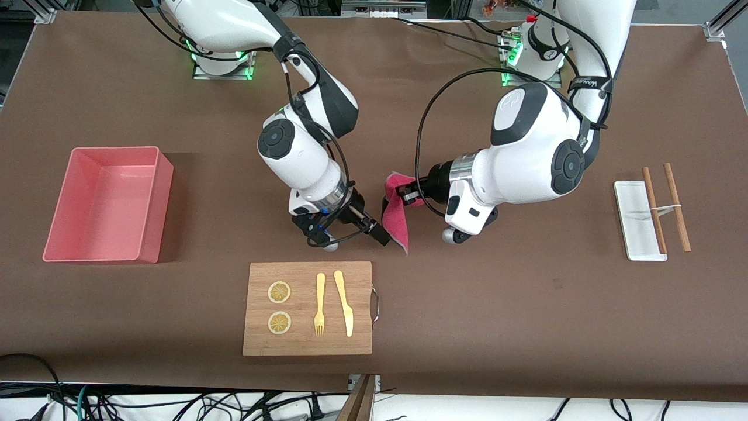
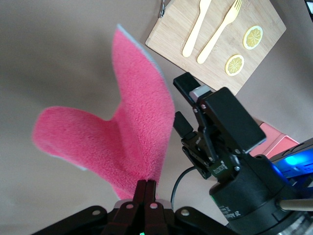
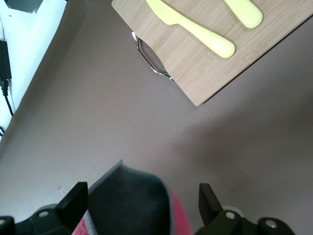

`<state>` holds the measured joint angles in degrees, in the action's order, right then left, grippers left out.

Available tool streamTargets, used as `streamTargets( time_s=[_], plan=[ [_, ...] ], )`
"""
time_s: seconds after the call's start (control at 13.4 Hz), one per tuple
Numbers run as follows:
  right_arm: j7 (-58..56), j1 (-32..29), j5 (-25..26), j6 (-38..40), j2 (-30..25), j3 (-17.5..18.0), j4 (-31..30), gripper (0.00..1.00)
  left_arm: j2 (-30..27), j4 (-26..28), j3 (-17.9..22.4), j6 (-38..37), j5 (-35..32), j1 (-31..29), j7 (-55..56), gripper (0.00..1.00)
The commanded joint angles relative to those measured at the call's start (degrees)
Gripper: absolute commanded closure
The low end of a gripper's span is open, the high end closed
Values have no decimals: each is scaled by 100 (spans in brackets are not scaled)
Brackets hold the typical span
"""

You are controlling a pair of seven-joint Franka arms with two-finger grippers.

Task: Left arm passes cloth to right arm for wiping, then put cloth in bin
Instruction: 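Bring the cloth to the right gripper and grasp it with the right gripper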

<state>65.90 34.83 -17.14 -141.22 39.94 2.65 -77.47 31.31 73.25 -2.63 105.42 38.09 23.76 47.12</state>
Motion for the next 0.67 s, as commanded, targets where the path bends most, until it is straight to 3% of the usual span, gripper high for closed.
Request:
streamTargets(
  time_s=[0.0, 0.6],
  plan=[
    [20, 42, -106, -37, 93, 16, 162, 0, 95, -232, 70, -31, 138, 59, 148, 100],
    [29, 50, -123, -46, 84, 122, 294, 1, 121, -294, 79, -13, 331, 41, 148, 100]
  ],
)
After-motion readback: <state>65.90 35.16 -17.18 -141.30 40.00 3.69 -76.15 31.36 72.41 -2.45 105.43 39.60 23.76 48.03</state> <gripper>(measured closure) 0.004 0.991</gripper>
